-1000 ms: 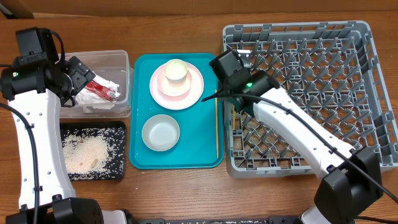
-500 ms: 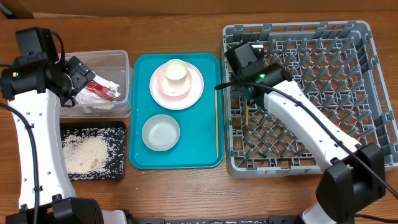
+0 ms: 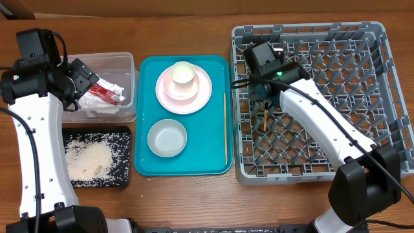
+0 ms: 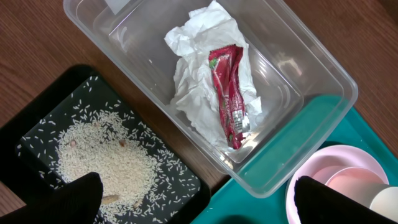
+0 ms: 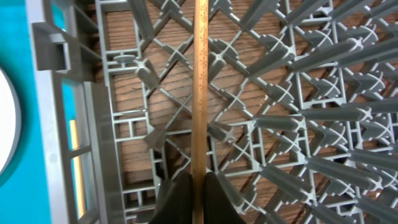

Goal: Sort waste into correct bins and load items into the dishwasher

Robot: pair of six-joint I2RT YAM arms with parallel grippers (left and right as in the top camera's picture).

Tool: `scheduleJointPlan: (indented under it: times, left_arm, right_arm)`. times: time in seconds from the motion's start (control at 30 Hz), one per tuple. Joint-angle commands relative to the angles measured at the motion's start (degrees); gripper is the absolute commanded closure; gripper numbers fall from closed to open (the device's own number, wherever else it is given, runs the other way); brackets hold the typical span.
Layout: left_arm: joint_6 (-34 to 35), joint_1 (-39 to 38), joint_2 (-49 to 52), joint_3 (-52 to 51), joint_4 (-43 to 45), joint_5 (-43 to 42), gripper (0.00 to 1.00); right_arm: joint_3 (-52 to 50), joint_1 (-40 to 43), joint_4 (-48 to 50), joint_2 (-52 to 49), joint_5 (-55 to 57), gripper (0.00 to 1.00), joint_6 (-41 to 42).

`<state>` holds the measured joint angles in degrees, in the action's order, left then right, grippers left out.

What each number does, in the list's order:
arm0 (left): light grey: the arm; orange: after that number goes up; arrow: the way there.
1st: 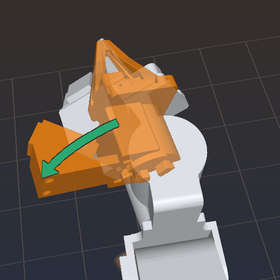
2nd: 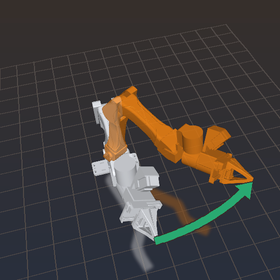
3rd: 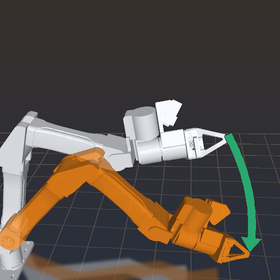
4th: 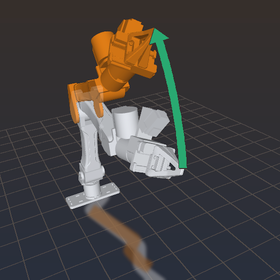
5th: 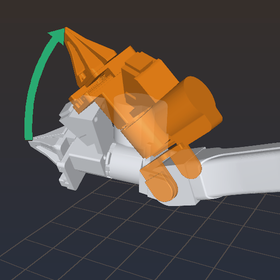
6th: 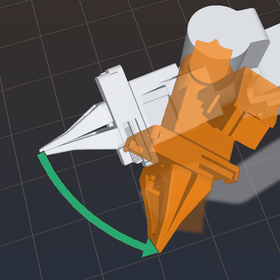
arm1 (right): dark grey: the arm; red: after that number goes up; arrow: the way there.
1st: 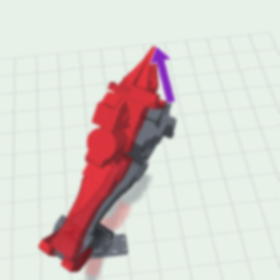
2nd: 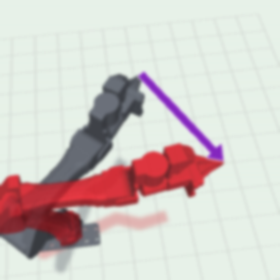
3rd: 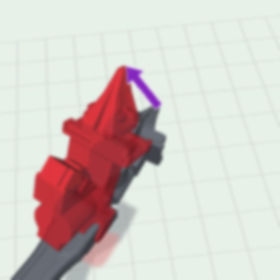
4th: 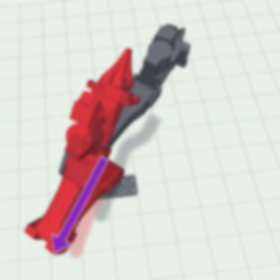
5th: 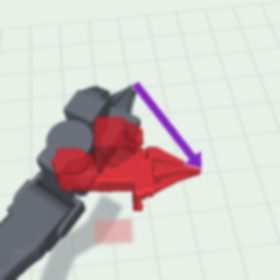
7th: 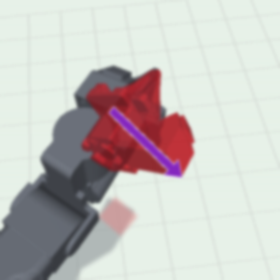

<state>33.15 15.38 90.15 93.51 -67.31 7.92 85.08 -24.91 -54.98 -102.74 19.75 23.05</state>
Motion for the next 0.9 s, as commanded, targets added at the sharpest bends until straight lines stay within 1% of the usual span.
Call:
scheduleJointPlan:
  times: [0.0, 0.3, 0.4, 0.47, 0.87]
  left_arm:
    - [1.16, 0.02, 0.17, 1.09, 0.04, -0.46, 0.00]
    - [1.16, 0.02, 0.17, 1.09, 0.04, -0.46, 0.00]
    - [1.16, 0.02, 0.17, 1.09, 0.04, -0.46, 0.00]
    - [1.16, 0.02, 0.17, 1.09, 0.04, -0.46, 0.00]
    - [1.16, 0.02, 0.17, 1.09, 0.04, -0.46, 0.00]
  right_arm:
    - [0.37, 0.28, 0.04, -0.15, 0.09, 0.96, -2.71]
    - [0.37, 0.28, -0.48, -0.15, 0.13, 0.95, -3.63]
    - [0.37, 0.28, -0.52, -0.15, 0.13, 0.92, -3.63]
    - [0.37, 0.28, -0.66, -0.15, 0.13, 0.91, -3.63]
    - [0.37, 0.28, -0.70, -0.15, 0.13, 0.91, -5.75]
